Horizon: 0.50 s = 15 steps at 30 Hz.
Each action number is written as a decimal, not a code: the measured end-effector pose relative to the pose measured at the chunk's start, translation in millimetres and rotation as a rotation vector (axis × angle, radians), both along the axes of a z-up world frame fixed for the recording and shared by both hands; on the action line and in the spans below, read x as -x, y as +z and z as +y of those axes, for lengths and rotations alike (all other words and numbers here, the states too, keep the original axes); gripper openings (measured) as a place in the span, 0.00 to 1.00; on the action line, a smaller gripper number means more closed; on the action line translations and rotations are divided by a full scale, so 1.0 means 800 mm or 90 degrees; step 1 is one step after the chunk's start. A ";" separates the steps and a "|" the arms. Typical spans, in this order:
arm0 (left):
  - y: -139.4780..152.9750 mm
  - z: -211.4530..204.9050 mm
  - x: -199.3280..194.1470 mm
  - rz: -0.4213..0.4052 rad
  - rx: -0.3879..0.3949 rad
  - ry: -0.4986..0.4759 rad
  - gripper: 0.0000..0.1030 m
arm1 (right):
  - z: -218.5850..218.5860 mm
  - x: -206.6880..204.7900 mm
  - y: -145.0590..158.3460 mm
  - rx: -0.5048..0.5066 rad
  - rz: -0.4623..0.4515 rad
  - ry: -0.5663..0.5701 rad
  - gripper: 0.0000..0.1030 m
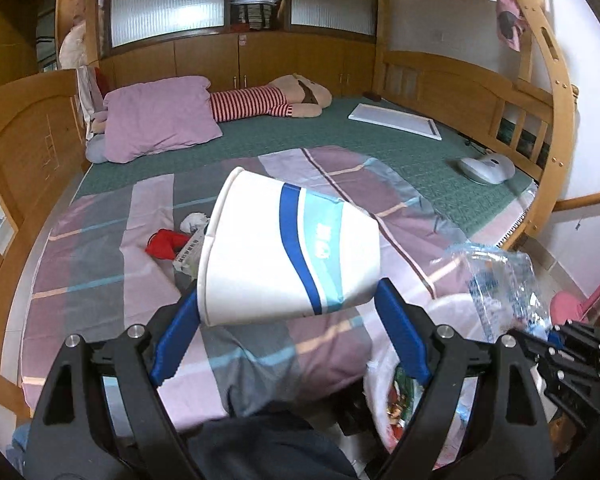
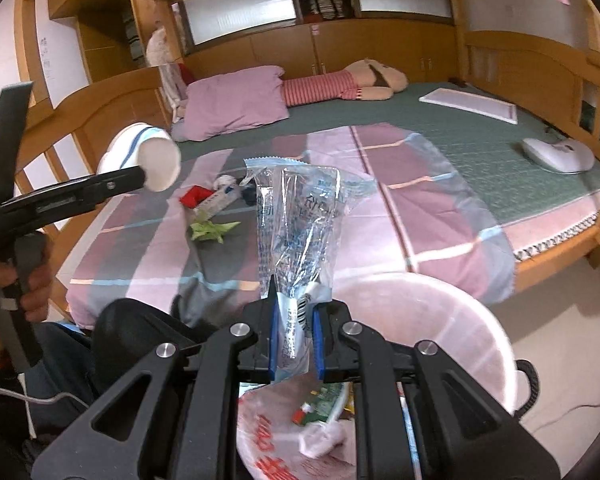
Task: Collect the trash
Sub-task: 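Carry the cup and plastic bag over the white bin and open both grippers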
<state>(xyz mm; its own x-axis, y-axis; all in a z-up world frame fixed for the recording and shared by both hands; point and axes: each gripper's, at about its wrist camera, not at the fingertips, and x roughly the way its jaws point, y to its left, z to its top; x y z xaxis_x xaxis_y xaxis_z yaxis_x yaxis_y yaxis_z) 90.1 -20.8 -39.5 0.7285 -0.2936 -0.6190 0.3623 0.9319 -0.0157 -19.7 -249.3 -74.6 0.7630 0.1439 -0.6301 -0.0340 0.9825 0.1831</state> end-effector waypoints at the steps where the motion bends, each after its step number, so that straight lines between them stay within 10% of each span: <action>1: 0.002 -0.003 0.008 -0.004 -0.001 -0.001 0.82 | -0.004 0.005 -0.001 0.002 -0.002 -0.003 0.14; 15: 0.002 -0.001 0.056 -0.013 0.015 0.004 0.83 | -0.028 0.025 0.004 0.012 -0.012 -0.016 0.14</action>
<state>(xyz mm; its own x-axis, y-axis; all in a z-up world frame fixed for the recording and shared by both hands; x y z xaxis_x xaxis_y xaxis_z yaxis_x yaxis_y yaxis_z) 45.4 -22.0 -37.8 0.7423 -0.3037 -0.5973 0.3569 0.9336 -0.0312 -39.5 -272.0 -71.2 0.7779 0.1124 -0.6182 -0.0126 0.9865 0.1635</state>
